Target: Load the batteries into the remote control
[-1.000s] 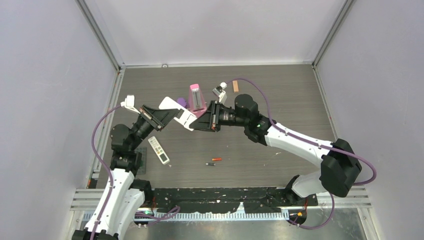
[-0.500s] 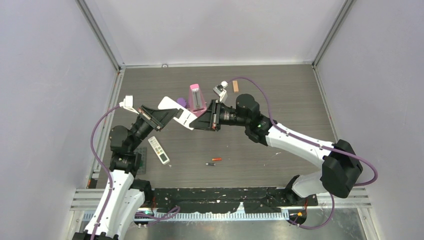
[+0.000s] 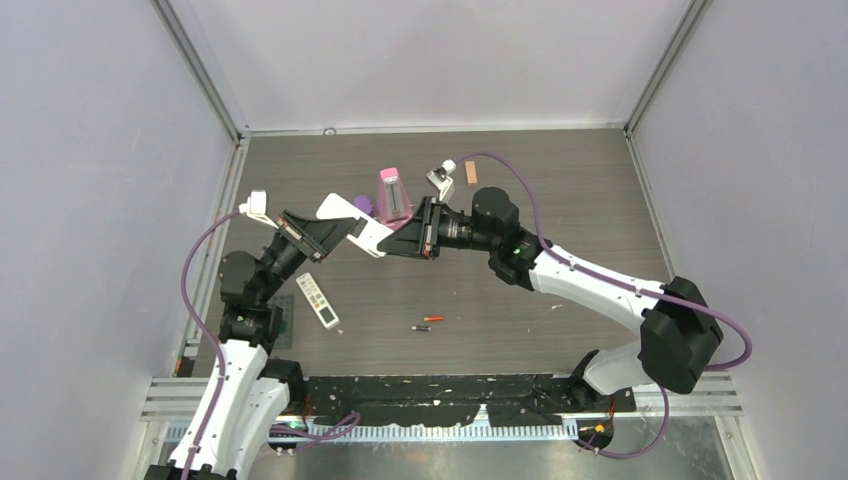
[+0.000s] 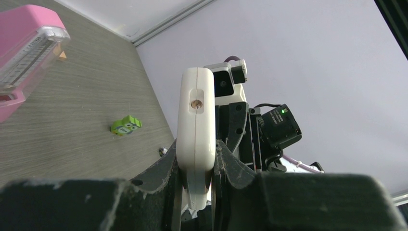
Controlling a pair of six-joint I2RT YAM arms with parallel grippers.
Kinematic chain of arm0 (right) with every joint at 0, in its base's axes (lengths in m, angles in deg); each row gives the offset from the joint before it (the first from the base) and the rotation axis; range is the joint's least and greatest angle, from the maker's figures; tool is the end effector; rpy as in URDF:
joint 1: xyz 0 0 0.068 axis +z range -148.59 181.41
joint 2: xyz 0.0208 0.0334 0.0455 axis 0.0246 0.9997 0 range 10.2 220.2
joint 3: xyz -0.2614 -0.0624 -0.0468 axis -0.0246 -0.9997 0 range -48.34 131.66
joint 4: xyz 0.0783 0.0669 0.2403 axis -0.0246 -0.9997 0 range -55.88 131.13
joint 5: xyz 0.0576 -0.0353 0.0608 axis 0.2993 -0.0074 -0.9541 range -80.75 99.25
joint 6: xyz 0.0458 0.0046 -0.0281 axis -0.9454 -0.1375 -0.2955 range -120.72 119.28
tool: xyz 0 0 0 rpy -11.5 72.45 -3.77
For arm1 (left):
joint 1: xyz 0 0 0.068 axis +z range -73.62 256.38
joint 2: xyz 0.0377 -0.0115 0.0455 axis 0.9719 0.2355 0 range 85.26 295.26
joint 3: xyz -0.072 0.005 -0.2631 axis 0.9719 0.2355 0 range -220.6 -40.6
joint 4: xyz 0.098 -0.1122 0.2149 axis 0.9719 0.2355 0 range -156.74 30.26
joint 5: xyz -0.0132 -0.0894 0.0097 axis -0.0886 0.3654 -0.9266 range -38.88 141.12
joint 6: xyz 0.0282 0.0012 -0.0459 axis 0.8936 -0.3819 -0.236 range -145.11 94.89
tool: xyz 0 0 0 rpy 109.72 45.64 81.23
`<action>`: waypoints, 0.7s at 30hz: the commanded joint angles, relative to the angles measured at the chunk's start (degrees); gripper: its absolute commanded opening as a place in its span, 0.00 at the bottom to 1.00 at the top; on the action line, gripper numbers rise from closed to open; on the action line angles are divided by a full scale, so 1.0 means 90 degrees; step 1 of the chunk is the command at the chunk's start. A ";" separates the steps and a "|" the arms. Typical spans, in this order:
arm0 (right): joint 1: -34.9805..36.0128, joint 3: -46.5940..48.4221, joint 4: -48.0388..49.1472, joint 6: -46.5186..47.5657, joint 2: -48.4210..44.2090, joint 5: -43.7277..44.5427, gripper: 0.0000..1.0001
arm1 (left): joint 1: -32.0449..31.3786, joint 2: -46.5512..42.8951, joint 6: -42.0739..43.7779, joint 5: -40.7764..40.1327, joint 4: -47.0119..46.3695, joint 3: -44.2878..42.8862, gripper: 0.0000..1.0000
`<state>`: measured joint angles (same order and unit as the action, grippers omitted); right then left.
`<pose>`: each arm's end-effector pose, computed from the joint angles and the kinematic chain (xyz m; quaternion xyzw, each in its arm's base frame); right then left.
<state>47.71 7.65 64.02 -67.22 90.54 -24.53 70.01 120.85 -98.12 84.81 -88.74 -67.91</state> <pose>0.2117 0.2502 0.3248 -0.0795 0.7101 0.6715 0.1964 0.1540 -0.0370 0.3158 -0.1344 0.6191 -0.6185 0.4649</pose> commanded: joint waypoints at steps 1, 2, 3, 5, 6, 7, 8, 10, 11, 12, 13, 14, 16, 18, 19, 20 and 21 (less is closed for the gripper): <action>-0.0028 0.0045 0.0390 -0.0053 0.0054 0.0064 0.05 | -0.0026 -0.0074 0.0027 0.0109 -0.0318 -0.0342 0.00; -0.0030 0.0062 0.0270 -0.0053 0.0056 0.0077 0.05 | -0.0025 -0.0071 0.0027 0.0116 -0.0324 -0.0344 0.00; -0.0029 0.0065 0.0220 -0.0040 0.0065 0.0115 0.05 | -0.0027 -0.0067 0.0019 0.0123 -0.0338 -0.0357 0.00; -0.0025 0.0109 -0.0021 -0.0005 0.0108 0.0158 0.05 | -0.0027 -0.0064 0.0008 0.0128 -0.0353 -0.0367 0.00; -0.0027 0.0147 -0.0182 0.0006 0.0117 0.0163 0.05 | -0.0031 -0.0068 0.0000 0.0133 -0.0354 -0.0373 0.00; -0.0027 0.0166 -0.0250 0.0006 0.0166 0.0168 0.05 | -0.0025 -0.0067 -0.0010 0.0136 -0.0370 -0.0365 0.00; -0.0028 0.0193 -0.0364 -0.0004 0.0185 0.0164 0.05 | -0.0031 -0.0061 -0.0023 0.0137 -0.0396 -0.0369 0.00; -0.0028 0.0191 -0.0417 -0.0068 0.0245 0.0148 0.05 | -0.0028 -0.0062 -0.0067 0.0142 -0.0460 -0.0355 0.00; -0.0028 0.0180 -0.0467 -0.0137 0.0264 0.0147 0.05 | -0.0030 -0.0060 -0.0089 0.0147 -0.0493 -0.0340 0.00; -0.0025 0.0173 -0.0490 -0.0196 0.0273 0.0148 0.05 | -0.0031 -0.0055 -0.0120 0.0139 -0.0565 -0.0322 0.00; -0.0026 0.0153 -0.0504 -0.0232 0.0293 0.0167 0.05 | -0.0025 -0.0058 -0.0158 0.0133 -0.0619 -0.0312 0.00; -0.0027 0.0135 -0.0504 -0.0322 0.0293 0.0200 0.05 | -0.0029 -0.0045 -0.0201 0.0138 -0.0655 -0.0300 0.00; -0.0028 0.0123 -0.0542 -0.0434 0.0311 0.0266 0.05 | -0.0025 -0.0024 -0.0271 0.0192 -0.0723 -0.0300 0.00; -0.0028 0.0196 -0.0775 -0.0508 0.0336 0.0349 0.05 | -0.0028 0.0000 -0.0404 0.0267 -0.0827 -0.0266 0.00; -0.0028 0.0274 -0.0954 -0.0520 0.0372 0.0371 0.05 | -0.0026 0.0014 -0.0520 0.0304 -0.0882 -0.0250 0.00; -0.0028 0.0313 -0.1051 -0.0570 0.0396 0.0396 0.05 | -0.0031 0.0026 -0.0596 0.0346 -0.0933 -0.0234 0.00; -0.0028 0.0393 -0.1226 -0.0604 0.0458 0.0405 0.05 | -0.0027 0.0036 -0.0685 0.0380 -0.1016 -0.0196 0.00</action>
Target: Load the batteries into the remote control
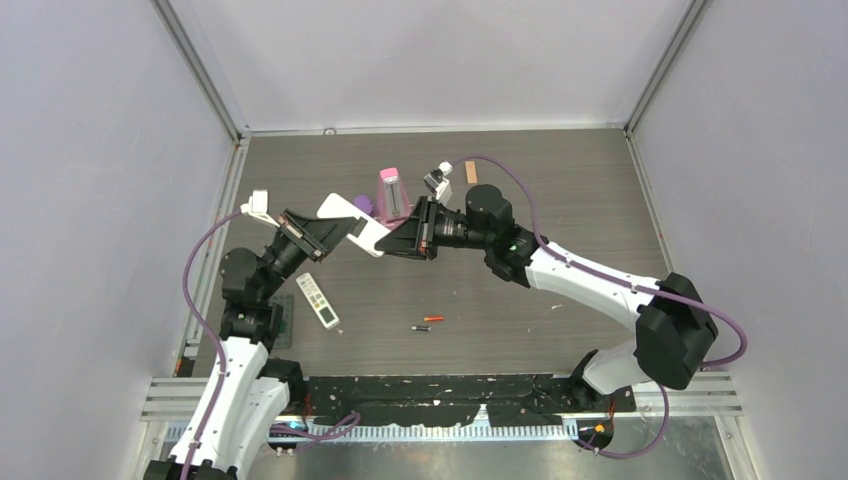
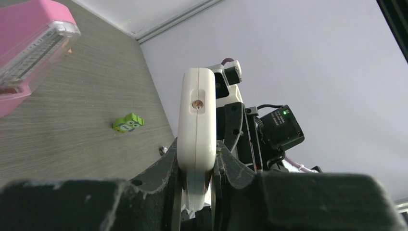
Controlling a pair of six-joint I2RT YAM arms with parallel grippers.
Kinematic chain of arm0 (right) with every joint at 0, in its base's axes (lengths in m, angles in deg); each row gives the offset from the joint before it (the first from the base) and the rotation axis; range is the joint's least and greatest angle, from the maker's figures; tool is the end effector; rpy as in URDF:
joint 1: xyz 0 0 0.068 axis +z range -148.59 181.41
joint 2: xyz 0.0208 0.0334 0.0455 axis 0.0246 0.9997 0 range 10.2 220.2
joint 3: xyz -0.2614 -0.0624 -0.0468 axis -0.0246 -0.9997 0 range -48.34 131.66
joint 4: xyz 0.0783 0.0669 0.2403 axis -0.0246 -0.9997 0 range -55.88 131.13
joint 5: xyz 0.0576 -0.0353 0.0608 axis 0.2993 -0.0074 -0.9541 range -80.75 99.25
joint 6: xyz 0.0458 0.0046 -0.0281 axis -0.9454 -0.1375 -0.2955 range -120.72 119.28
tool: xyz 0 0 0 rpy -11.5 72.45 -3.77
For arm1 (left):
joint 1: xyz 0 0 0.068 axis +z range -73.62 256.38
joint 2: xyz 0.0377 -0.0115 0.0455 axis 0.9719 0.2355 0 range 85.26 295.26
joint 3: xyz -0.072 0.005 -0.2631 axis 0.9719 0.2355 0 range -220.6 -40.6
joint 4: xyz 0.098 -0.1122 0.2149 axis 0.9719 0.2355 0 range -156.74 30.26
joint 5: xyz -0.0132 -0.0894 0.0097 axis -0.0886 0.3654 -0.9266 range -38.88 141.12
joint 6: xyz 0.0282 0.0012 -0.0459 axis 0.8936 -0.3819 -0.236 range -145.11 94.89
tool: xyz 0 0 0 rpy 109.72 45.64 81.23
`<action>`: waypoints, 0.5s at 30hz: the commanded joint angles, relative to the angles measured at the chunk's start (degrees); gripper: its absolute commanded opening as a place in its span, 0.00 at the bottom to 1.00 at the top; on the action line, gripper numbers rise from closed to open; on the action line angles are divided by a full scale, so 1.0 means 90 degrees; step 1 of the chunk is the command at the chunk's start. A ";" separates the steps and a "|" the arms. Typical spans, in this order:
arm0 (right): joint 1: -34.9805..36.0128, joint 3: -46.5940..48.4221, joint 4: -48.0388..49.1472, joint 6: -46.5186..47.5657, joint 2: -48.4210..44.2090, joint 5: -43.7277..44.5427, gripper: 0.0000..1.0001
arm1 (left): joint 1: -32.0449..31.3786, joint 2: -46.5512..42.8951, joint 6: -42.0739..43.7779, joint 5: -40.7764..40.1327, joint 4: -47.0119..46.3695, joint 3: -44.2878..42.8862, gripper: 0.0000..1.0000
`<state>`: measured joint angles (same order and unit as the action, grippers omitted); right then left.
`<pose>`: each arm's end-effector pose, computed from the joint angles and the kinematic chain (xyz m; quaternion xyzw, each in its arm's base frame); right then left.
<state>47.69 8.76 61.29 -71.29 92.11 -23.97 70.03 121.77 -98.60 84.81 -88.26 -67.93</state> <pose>0.2166 0.2547 0.3182 -0.0412 0.7295 0.6635 0.1611 0.1574 -0.0373 0.3128 -0.1439 0.6248 -0.6178 0.4552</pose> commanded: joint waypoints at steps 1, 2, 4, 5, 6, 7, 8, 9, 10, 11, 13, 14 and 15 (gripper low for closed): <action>-0.0013 0.0297 -0.0971 -0.0232 0.0345 0.0343 0.05 | -0.0035 -0.0062 -0.0722 0.0411 -0.1143 -0.0154 0.00; -0.0003 0.0335 -0.1039 -0.0283 0.0373 0.0337 0.05 | -0.0036 -0.0049 -0.0827 0.0424 -0.1266 -0.0094 0.00; 0.0022 0.0405 -0.1133 -0.0414 0.0437 0.0351 0.06 | -0.0034 -0.0042 -0.1040 0.0436 -0.1482 0.0027 0.00; 0.0027 0.0443 -0.1218 -0.0417 0.0478 0.0370 0.08 | -0.0033 -0.0039 -0.1128 0.0436 -0.1592 0.0084 0.00; 0.0034 0.0516 -0.1409 -0.0413 0.0493 0.0397 0.09 | -0.0036 -0.0038 -0.1210 0.0426 -0.1676 0.0135 0.00; 0.0039 0.0559 -0.1542 -0.0412 0.0517 0.0398 0.12 | -0.0034 -0.0038 -0.1275 0.0413 -0.1719 0.0168 0.00; 0.0047 0.0584 -0.1613 -0.0407 0.0522 0.0423 0.13 | -0.0032 -0.0041 -0.1339 0.0416 -0.1726 0.0176 0.00; 0.0045 0.0624 -0.1761 -0.0394 0.0519 0.0445 0.17 | -0.0030 -0.0042 -0.1375 0.0416 -0.1719 0.0178 0.00; 0.0046 0.0655 -0.1854 -0.0339 0.0514 0.0496 0.20 | -0.0027 -0.0055 -0.1424 0.0417 -0.1692 0.0184 0.00; 0.0044 0.0730 -0.2078 -0.0292 0.0506 0.0521 0.22 | -0.0037 -0.0063 -0.1474 0.0381 -0.1680 0.0199 0.00; 0.0043 0.0819 -0.2381 -0.0150 0.0490 0.0604 0.25 | -0.0032 -0.0078 -0.1554 0.0340 -0.1647 0.0195 0.00; 0.0043 0.0841 -0.2491 -0.0092 0.0470 0.0648 0.27 | -0.0027 -0.0093 -0.1584 0.0307 -0.1589 0.0196 0.00; 0.0043 0.0845 -0.2603 -0.0048 0.0450 0.0710 0.28 | -0.0031 -0.0106 -0.1584 0.0275 -0.1529 0.0203 0.00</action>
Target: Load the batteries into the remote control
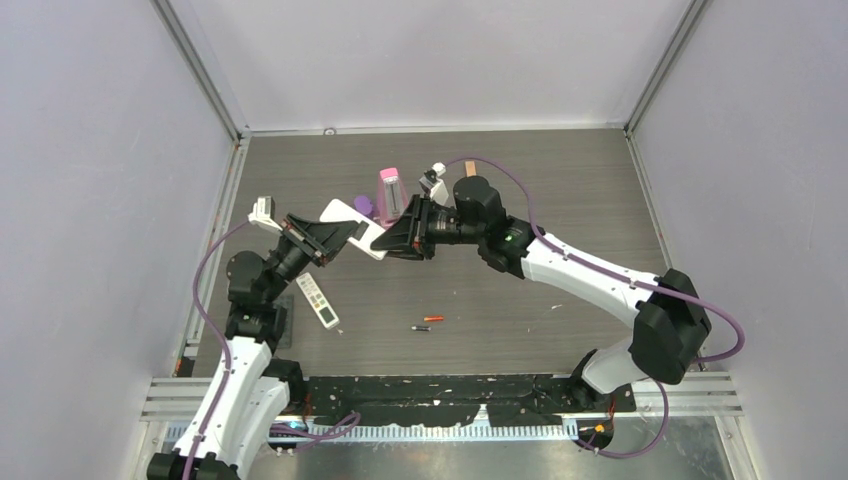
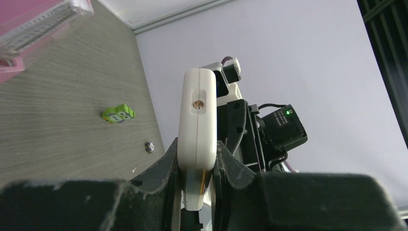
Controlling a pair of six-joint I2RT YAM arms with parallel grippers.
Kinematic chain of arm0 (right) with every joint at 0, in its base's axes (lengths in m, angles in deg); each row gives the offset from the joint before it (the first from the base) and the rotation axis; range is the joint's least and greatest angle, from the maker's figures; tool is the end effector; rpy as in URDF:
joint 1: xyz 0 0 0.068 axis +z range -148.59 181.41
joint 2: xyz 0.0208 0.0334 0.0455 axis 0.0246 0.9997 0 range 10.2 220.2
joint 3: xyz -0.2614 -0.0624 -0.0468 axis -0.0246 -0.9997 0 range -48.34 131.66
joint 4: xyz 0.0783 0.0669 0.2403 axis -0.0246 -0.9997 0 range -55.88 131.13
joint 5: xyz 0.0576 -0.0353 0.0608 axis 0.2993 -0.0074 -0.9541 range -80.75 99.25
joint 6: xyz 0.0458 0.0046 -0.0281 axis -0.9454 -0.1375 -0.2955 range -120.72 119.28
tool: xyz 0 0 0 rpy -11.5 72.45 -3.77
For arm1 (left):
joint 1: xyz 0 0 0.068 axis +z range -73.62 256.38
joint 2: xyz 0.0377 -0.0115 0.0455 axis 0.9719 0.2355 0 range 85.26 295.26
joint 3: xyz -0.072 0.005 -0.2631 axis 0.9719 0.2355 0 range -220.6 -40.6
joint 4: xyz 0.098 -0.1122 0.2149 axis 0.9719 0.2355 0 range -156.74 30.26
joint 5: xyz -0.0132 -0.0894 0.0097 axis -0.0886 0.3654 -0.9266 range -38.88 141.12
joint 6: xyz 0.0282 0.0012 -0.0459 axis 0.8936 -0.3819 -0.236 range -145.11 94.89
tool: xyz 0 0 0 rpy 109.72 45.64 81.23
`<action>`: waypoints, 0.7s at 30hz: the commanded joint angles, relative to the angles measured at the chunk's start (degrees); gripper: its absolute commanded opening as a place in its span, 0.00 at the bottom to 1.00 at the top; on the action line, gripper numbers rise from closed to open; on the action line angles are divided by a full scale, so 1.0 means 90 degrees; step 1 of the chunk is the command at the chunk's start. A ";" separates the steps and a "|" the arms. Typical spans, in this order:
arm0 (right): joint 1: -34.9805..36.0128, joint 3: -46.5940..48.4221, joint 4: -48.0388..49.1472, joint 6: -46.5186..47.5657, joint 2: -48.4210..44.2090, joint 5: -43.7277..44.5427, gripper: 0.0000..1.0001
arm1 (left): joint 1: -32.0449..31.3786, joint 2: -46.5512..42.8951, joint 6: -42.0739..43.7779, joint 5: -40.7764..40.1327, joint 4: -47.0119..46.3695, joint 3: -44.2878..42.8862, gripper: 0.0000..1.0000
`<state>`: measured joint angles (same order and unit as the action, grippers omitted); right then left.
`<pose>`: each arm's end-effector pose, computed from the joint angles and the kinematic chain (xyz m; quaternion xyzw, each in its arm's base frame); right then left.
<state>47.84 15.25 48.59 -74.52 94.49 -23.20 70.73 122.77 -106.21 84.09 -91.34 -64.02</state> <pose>0.2241 0.2634 0.3219 0.0095 0.7723 0.6261 0.1072 0.1623 -0.0354 0.2917 -0.2027 0.6184 -0.6382 0.4113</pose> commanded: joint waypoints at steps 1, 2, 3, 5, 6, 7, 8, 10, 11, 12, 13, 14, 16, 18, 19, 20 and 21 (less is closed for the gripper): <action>0.0026 0.0118 -0.1221 0.0330 0.0166 0.0646 0.31 | -0.0108 -0.0235 -0.0728 0.0314 -0.1121 -0.0234 0.00; 0.0026 0.0121 -0.1301 0.0361 0.0151 0.0680 0.32 | -0.0109 -0.0247 -0.0705 0.0277 -0.1035 -0.0227 0.00; 0.0026 0.0109 -0.1357 0.0374 0.0133 0.0693 0.34 | -0.0105 -0.0273 -0.0684 0.0243 -0.1003 -0.0212 0.00; 0.0029 0.0120 -0.1469 0.0407 0.0109 0.0718 0.37 | -0.0108 -0.0301 -0.0638 0.0184 -0.0940 -0.0178 0.00; 0.0027 0.0116 -0.1486 0.0419 0.0093 0.0757 0.38 | -0.0105 -0.0311 -0.0622 0.0144 -0.0905 -0.0156 0.00; 0.0026 0.0118 -0.1516 0.0428 0.0055 0.0770 0.39 | -0.0106 -0.0321 -0.0596 0.0116 -0.0879 -0.0145 0.00; 0.0026 0.0120 -0.1534 0.0439 0.0042 0.0785 0.40 | -0.0115 -0.0329 -0.0582 0.0089 -0.0812 -0.0135 0.00; 0.0026 0.0130 -0.1591 0.0462 -0.0012 0.0797 0.43 | -0.0106 -0.0355 -0.0570 0.0013 -0.0734 -0.0119 0.00; 0.0026 0.0126 -0.1625 0.0459 -0.0021 0.0804 0.44 | -0.0107 -0.0370 -0.0578 -0.0020 -0.0676 -0.0113 0.00; 0.0026 0.0124 -0.1633 0.0457 -0.0040 0.0810 0.45 | -0.0112 -0.0382 -0.0581 -0.0053 -0.0614 -0.0112 0.00; 0.0026 0.0117 -0.1672 0.0456 -0.0054 0.0816 0.45 | -0.0109 -0.0402 -0.0559 -0.0086 -0.0546 -0.0122 0.00; 0.0026 0.0110 -0.1690 0.0436 -0.0097 0.0833 0.45 | -0.0105 -0.0420 -0.0543 -0.0113 -0.0453 -0.0121 0.00; 0.0016 0.0103 -0.1798 0.0425 -0.0157 0.0890 0.47 | -0.0105 -0.0440 -0.0498 -0.0158 -0.0322 -0.0105 0.00; 0.0009 0.0064 -0.1907 0.0351 -0.0226 0.0948 0.47 | -0.0113 -0.0457 -0.0522 -0.0195 -0.0290 -0.0054 0.00; 0.0007 0.0012 -0.1927 0.0298 -0.0240 0.0980 0.47 | -0.0106 -0.0464 -0.0550 -0.0217 -0.0303 -0.0011 0.00; 0.0007 -0.0011 -0.1930 0.0269 -0.0290 0.1004 0.48 | -0.0111 -0.0463 -0.0578 -0.0242 -0.0316 0.0015 0.00; 0.0007 -0.0048 -0.1939 0.0241 -0.0306 0.1031 0.48 | -0.0110 -0.0461 -0.0599 -0.0256 -0.0343 0.0044 0.00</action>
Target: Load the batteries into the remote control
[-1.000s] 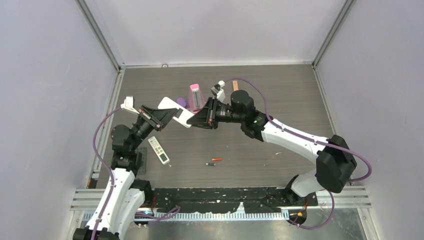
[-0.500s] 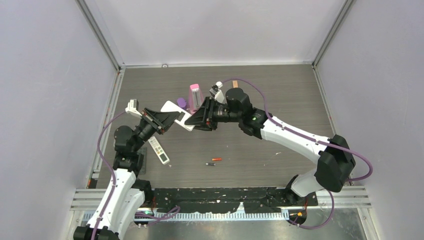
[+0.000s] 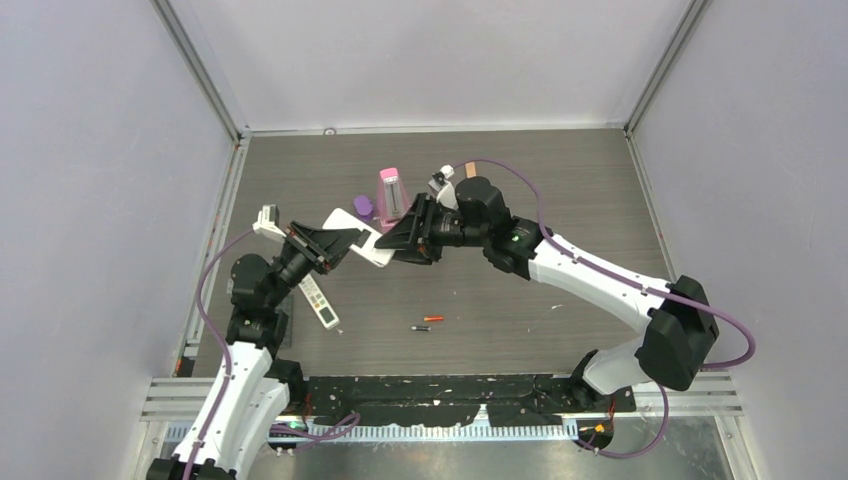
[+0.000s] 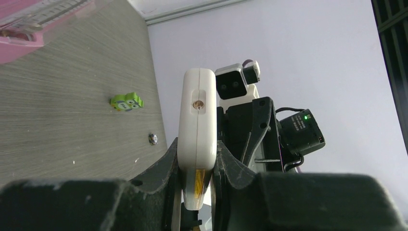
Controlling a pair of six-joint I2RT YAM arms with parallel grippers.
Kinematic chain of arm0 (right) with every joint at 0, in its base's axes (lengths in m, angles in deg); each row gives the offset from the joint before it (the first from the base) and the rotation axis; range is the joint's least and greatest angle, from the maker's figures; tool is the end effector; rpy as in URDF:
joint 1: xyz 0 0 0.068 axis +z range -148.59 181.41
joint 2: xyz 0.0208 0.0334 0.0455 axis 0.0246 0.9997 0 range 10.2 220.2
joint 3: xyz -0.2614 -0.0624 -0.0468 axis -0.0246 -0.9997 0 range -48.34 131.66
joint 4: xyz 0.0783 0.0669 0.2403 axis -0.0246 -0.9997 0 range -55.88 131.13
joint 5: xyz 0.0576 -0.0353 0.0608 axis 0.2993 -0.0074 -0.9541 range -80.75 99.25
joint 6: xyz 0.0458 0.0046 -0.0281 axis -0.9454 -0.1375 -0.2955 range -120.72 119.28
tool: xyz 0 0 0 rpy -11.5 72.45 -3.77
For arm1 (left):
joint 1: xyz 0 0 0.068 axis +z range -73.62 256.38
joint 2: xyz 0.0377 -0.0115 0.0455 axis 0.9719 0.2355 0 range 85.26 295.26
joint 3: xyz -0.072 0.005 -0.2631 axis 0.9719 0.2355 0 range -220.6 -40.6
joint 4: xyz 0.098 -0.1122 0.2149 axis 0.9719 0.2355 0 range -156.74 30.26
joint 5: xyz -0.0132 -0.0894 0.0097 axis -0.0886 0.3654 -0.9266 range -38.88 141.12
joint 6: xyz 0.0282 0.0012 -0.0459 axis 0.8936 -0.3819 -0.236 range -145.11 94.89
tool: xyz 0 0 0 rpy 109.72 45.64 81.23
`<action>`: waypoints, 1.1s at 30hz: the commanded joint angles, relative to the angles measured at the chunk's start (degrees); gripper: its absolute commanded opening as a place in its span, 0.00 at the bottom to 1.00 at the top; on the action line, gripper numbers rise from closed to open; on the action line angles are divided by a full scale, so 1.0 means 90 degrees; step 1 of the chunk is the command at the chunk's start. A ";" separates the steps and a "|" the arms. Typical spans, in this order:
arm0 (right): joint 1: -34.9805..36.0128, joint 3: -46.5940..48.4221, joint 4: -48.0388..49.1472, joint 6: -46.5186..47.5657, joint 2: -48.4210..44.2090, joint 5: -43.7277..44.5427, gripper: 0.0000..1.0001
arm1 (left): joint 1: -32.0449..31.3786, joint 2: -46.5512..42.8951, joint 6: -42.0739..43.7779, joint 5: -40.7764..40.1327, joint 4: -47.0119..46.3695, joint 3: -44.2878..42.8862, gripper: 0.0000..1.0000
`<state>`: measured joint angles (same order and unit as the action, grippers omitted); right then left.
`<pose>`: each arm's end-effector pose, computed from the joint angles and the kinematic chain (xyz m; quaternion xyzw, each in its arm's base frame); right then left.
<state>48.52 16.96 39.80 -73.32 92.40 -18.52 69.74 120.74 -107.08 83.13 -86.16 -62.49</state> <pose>0.2166 0.2576 0.3283 0.0363 0.7981 0.5898 0.1177 0.1577 -0.0373 0.2780 -0.2318 0.6350 -0.6305 0.3814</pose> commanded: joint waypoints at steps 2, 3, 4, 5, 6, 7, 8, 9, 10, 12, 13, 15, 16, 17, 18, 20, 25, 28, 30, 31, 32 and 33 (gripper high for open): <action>-0.0069 -0.0251 -0.0988 0.0073 -0.0097 0.0521 0.48 | 0.0005 -0.0232 -0.0556 -0.0195 -0.0938 -0.0084 0.00; -0.0069 -0.0260 -0.0999 0.0061 -0.0113 0.0524 0.48 | 0.0003 -0.0233 -0.0564 -0.0226 -0.0942 -0.0071 0.00; -0.0069 -0.0262 -0.1007 0.0052 -0.0134 0.0546 0.49 | 0.0002 -0.0232 -0.0586 -0.0252 -0.0938 -0.0058 0.00; -0.0069 -0.0268 -0.1013 0.0045 -0.0151 0.0551 0.49 | 0.0001 -0.0220 -0.0601 -0.0280 -0.0943 -0.0050 0.00; -0.0069 -0.0275 -0.1019 0.0036 -0.0183 0.0577 0.49 | 0.0002 -0.0214 -0.0608 -0.0302 -0.0950 -0.0044 0.00; -0.0074 -0.0281 -0.1026 0.0033 -0.0200 0.0581 0.49 | 0.0002 -0.0197 -0.0617 -0.0318 -0.0948 -0.0039 0.00; -0.0071 -0.0287 -0.1025 0.0030 -0.0220 0.0580 0.49 | 0.0004 -0.0192 -0.0627 -0.0331 -0.0948 -0.0034 0.00; -0.0069 -0.0292 -0.1035 0.0025 -0.0223 0.0572 0.48 | 0.0002 -0.0185 -0.0636 -0.0342 -0.0946 -0.0028 0.00; -0.0069 -0.0292 -0.1040 0.0027 -0.0235 0.0574 0.48 | 0.0001 -0.0191 -0.0645 -0.0352 -0.0941 -0.0013 0.00; -0.0069 -0.0313 -0.1052 0.0016 -0.0253 0.0590 0.47 | 0.0003 -0.0188 -0.0657 -0.0358 -0.0947 0.0014 0.00; -0.0069 -0.0322 -0.1042 0.0021 -0.0254 0.0587 0.47 | 0.0000 -0.0185 -0.0657 -0.0342 -0.0948 0.0011 0.00; -0.0069 -0.0310 -0.0999 0.0056 -0.0263 0.0590 0.44 | 0.0005 -0.0183 -0.0657 -0.0337 -0.0948 0.0017 0.00; -0.0071 -0.0306 -0.0955 0.0067 -0.0253 0.0588 0.43 | 0.0003 -0.0187 -0.0657 -0.0328 -0.0939 0.0020 0.00; -0.0070 -0.0291 -0.0936 0.0097 -0.0238 0.0581 0.41 | 0.0004 -0.0183 -0.0657 -0.0311 -0.0938 0.0020 0.00; -0.0074 -0.0272 -0.0890 0.0107 -0.0222 0.0574 0.40 | 0.0001 -0.0178 -0.0657 -0.0301 -0.0933 0.0025 0.00; -0.0069 -0.0264 -0.0797 0.0111 -0.0195 0.0527 0.37 | 0.0004 -0.0180 -0.0667 -0.0270 -0.0896 0.0031 0.00; -0.0069 -0.0277 -0.0601 0.0109 -0.0161 0.0456 0.29 | 0.0003 -0.0183 -0.0664 -0.0238 -0.0553 -0.0030 0.00; -0.0068 -0.0307 -0.0405 0.0070 -0.0128 0.0387 0.27 | -0.0001 -0.0178 -0.0620 -0.0185 -0.0350 -0.0071 0.00; -0.0069 -0.0320 -0.0326 0.0060 -0.0101 0.0354 0.27 | 0.0005 -0.0164 -0.0618 -0.0128 -0.0304 -0.0077 0.00; -0.0069 -0.0326 -0.0300 0.0054 -0.0083 0.0343 0.29 | 0.0003 -0.0160 -0.0632 -0.0098 -0.0298 -0.0076 0.00; -0.0069 -0.0342 -0.0233 0.0038 -0.0071 0.0325 0.29 | 0.0000 -0.0162 -0.0654 -0.0082 -0.0289 -0.0068 0.00; -0.0071 -0.0356 -0.0199 0.0039 -0.0053 0.0323 0.30 | 0.0004 -0.0157 -0.0706 -0.0072 -0.0277 -0.0058 0.00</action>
<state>48.15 14.64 36.46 -73.65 91.22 -15.90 69.74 120.11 -110.73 80.60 -85.50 -61.00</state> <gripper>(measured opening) 0.288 0.223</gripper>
